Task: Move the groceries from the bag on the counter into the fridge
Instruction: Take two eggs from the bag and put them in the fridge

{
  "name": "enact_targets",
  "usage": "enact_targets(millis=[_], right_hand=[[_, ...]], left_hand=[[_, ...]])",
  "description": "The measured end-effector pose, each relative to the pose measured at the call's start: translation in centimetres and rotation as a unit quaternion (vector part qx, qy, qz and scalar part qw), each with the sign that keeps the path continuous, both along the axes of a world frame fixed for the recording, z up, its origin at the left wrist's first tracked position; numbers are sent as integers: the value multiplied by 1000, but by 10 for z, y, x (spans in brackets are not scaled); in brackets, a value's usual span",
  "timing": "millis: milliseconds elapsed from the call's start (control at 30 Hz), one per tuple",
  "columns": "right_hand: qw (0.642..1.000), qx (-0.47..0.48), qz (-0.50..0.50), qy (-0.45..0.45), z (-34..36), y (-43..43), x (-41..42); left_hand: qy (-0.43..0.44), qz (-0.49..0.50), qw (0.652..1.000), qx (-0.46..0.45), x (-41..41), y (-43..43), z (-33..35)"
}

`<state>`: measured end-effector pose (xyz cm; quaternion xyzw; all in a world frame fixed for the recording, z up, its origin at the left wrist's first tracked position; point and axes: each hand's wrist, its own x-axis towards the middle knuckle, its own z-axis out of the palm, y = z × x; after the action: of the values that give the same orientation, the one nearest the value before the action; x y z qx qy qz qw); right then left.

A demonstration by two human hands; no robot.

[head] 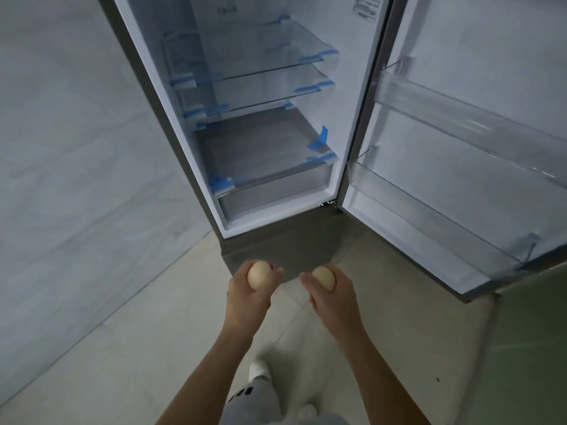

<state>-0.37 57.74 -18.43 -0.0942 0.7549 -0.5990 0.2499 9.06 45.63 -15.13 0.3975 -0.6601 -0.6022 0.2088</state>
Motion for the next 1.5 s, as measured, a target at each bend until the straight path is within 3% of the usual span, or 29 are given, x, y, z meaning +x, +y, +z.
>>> enact_targets(millis=[733,1300,1400,1500], right_hand=[[997,6,67,21,9,-216,-222],[983,24,184,4,-11,-256,-299],[970,76,225,44,-20,-257,-312],[949,122,268,110,-29,-261,-327]], left_hand=[[16,41,999,20,-210,-203,-17],[10,114,991,73,-252,-223,-38],[-4,121,987,101,-258,-226,-44],[-46,112,990,75,-267,-236,-58]])
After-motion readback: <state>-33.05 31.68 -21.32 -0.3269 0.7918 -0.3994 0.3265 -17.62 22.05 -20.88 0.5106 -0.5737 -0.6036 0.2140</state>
